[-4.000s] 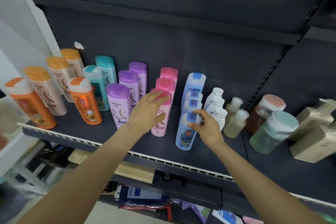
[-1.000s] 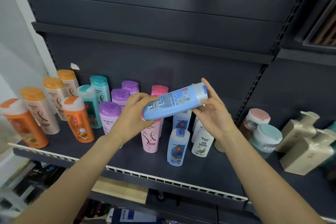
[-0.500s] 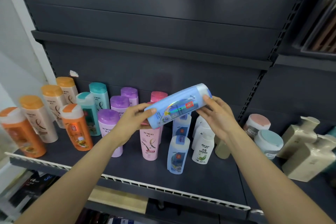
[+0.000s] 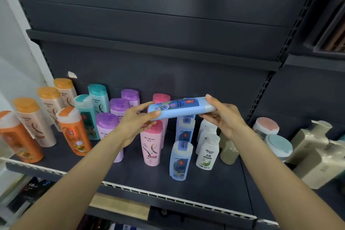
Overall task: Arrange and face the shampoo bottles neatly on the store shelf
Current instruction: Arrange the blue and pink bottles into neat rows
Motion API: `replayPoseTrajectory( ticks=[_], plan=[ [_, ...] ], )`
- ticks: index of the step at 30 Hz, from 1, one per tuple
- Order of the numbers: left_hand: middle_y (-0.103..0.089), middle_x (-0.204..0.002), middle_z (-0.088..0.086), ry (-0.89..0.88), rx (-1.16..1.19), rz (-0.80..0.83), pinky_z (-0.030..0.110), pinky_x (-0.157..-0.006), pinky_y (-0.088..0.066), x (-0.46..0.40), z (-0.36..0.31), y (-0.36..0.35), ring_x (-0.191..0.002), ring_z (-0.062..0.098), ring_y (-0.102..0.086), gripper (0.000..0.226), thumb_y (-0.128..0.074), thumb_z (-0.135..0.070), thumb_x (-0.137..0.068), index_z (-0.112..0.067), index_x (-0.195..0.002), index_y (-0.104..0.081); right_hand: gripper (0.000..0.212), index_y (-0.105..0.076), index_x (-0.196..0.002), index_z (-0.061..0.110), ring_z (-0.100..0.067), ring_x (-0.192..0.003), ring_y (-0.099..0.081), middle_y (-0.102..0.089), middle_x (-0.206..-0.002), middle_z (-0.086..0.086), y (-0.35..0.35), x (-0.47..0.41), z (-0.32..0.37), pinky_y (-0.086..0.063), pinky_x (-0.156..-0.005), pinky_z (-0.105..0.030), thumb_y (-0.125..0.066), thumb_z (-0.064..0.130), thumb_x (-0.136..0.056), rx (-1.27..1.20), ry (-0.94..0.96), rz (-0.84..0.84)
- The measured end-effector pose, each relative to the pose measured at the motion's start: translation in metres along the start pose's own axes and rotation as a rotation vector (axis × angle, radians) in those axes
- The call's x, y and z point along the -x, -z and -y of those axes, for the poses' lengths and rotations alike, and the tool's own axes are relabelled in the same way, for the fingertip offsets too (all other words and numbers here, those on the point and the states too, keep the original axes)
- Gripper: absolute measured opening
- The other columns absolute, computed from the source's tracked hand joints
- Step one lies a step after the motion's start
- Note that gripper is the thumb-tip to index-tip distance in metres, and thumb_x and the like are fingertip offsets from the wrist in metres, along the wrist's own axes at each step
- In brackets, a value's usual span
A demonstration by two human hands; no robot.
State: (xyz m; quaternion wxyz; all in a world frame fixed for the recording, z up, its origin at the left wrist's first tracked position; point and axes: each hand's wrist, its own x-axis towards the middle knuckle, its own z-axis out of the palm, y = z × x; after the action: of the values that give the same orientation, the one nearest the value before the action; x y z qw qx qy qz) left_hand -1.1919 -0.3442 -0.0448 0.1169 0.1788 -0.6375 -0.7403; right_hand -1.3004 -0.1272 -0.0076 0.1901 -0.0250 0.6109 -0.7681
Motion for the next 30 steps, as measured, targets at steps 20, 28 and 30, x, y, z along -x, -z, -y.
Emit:
replayPoseTrajectory(
  ticks=[20,28,30],
  plan=[
    [-0.054,-0.125,-0.002,-0.450,-1.368,0.033,0.043,-0.091,-0.048,-0.031,0.039,0.019,-0.115,0.020,-0.048,0.037,-0.060,-0.029,-0.089,-0.023,-0.126,-0.058,0.026,-0.064,-0.101,0.014,-0.008,-0.084,-0.061,-0.066,-0.090,0.006,0.001,-0.031,-0.013,-0.046,-0.071,-0.013,-0.075,0.017,-0.078,0.694,0.515,-0.043],
    [-0.059,-0.118,0.001,-0.487,-1.370,0.018,0.039,-0.089,-0.048,-0.028,0.038,0.017,-0.107,0.023,-0.055,0.035,-0.061,-0.029,-0.089,-0.020,-0.123,-0.061,0.039,-0.063,-0.121,0.013,-0.017,-0.108,-0.058,-0.065,-0.119,-0.002,-0.012,-0.044,-0.061,-0.037,-0.089,-0.016,-0.071,0.018,-0.083,1.138,0.443,0.193],
    [-0.059,-0.118,0.001,-0.492,-1.375,0.008,0.038,-0.088,-0.047,-0.028,0.038,0.017,-0.106,0.023,-0.055,0.035,-0.061,-0.030,-0.089,-0.021,-0.123,-0.061,0.042,-0.061,-0.123,0.012,-0.019,-0.113,-0.057,-0.062,-0.125,-0.003,-0.013,-0.048,-0.070,-0.037,-0.094,-0.018,-0.071,0.017,-0.083,1.181,0.411,0.217]
  ],
)
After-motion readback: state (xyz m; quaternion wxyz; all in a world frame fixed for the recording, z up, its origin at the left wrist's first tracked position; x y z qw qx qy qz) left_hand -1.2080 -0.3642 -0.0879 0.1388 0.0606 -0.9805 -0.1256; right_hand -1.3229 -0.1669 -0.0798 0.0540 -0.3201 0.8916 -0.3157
